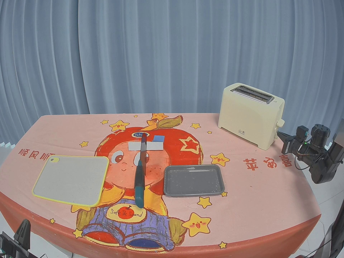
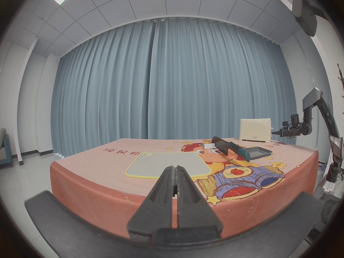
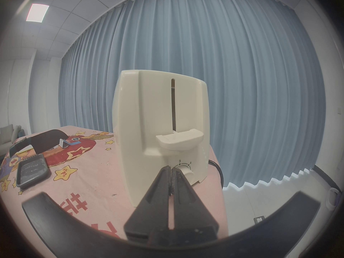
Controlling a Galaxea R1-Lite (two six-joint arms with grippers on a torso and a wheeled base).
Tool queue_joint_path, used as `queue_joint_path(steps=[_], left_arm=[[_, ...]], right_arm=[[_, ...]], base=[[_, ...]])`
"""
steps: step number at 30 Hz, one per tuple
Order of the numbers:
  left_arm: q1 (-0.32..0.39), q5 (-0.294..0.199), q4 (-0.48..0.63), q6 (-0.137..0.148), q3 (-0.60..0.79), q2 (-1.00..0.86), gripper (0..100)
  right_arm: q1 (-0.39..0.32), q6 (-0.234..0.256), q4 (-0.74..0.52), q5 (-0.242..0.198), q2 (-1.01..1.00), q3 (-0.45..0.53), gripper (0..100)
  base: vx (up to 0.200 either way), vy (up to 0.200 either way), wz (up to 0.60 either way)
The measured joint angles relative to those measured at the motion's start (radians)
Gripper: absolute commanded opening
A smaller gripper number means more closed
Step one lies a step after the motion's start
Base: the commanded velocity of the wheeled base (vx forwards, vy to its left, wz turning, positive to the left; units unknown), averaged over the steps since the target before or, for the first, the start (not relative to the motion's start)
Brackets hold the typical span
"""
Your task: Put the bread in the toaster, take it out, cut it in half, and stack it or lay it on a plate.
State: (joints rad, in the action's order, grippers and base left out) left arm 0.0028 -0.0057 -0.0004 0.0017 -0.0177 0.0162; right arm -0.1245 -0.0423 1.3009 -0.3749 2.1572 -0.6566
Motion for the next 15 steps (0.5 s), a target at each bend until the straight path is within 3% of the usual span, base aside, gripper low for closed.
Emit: queue_joint_path(steps=[15], left_arm=[[0.0,0.0,0.0,0.0,0.0,0.0,0]], right_arm=[[-0.005,-0.001,0.007,0.001,0.026,-0.005,0]], base=[[0.0,0.0,0.0]])
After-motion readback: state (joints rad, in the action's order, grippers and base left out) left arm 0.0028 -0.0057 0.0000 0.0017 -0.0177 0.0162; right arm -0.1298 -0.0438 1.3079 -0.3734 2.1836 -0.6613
